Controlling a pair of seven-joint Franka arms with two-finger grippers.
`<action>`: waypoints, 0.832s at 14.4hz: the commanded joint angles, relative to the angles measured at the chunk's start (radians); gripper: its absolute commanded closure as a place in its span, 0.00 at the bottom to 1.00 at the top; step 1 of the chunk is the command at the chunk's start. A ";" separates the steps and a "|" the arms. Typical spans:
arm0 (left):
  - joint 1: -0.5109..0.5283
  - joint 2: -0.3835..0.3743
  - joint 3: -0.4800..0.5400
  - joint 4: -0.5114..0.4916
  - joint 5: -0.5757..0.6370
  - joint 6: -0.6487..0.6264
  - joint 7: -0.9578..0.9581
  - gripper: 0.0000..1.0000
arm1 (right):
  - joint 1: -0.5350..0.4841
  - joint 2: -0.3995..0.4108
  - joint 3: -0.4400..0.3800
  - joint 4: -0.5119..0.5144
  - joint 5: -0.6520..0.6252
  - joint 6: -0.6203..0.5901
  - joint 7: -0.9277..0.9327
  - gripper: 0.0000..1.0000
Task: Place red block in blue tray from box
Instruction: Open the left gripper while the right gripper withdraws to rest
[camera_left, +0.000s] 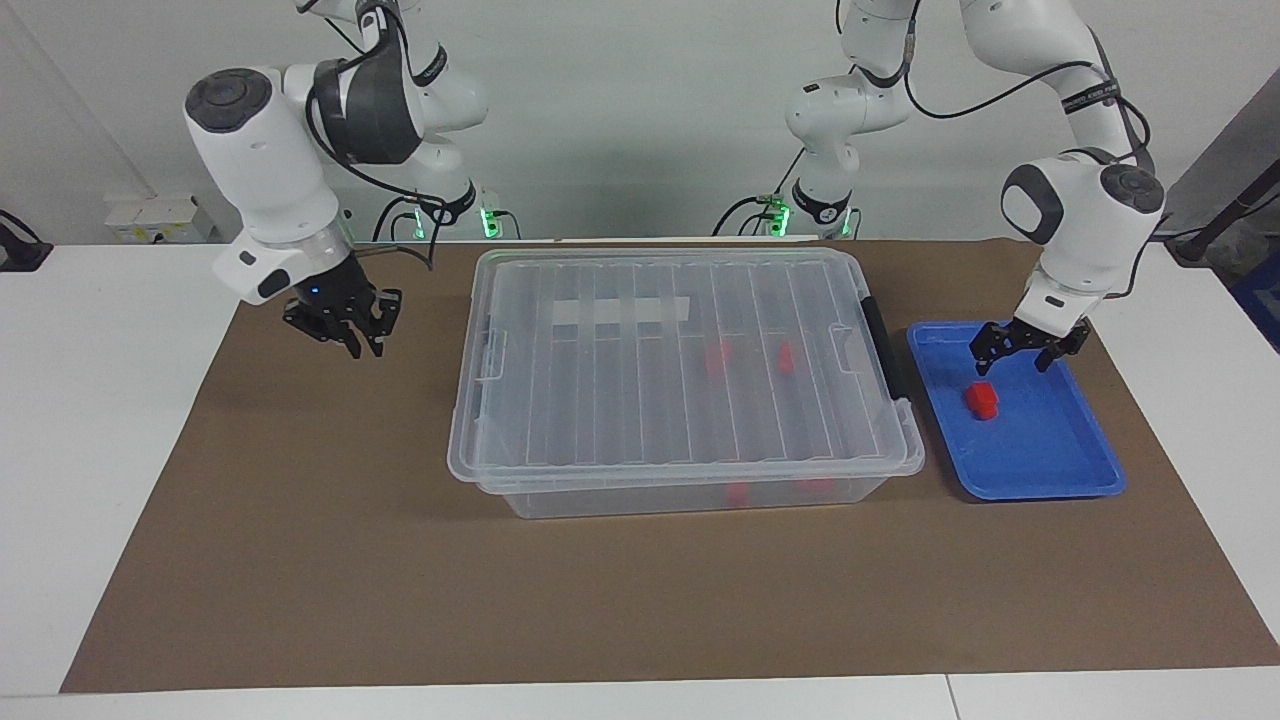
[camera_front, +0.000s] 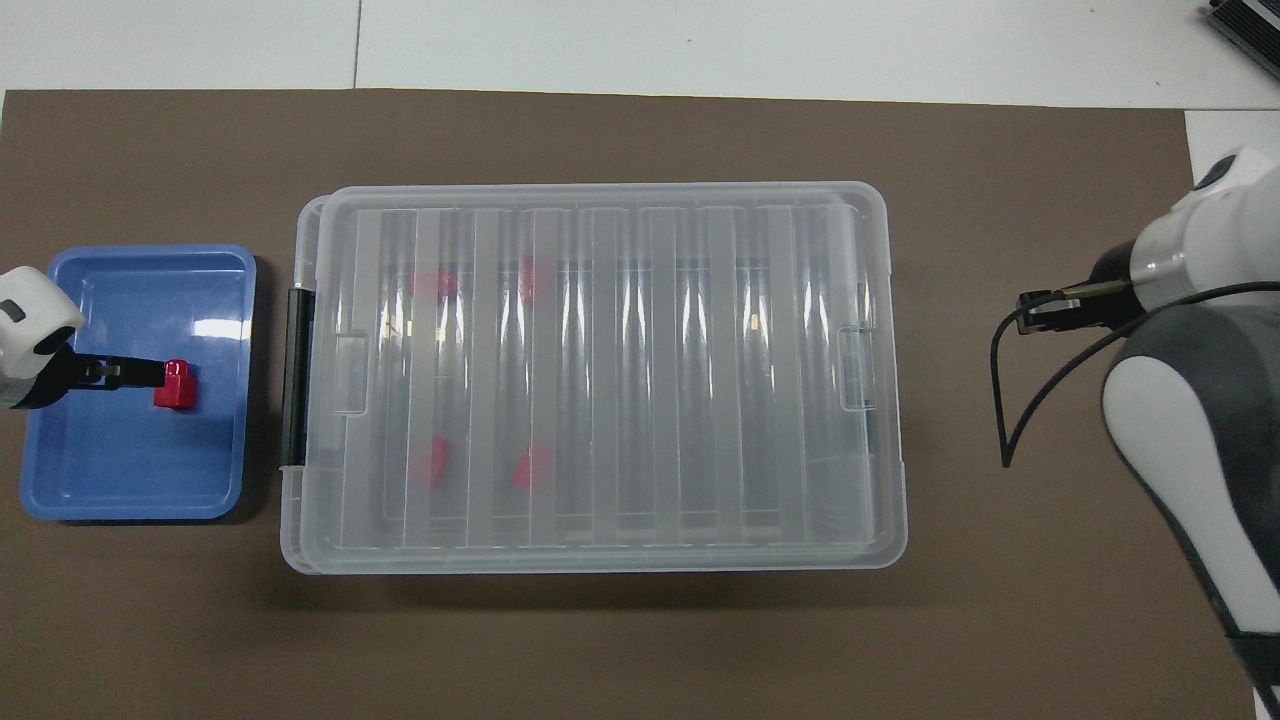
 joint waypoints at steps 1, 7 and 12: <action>-0.021 -0.026 -0.004 0.056 -0.015 -0.100 0.021 0.00 | -0.036 -0.022 -0.002 0.059 -0.037 -0.101 0.044 0.00; -0.070 -0.153 -0.010 0.119 -0.015 -0.254 0.012 0.00 | -0.115 -0.019 0.000 0.216 0.010 -0.335 0.133 0.00; -0.071 -0.209 -0.036 0.144 -0.018 -0.329 -0.016 0.00 | -0.111 -0.022 0.009 0.214 0.022 -0.341 0.124 0.00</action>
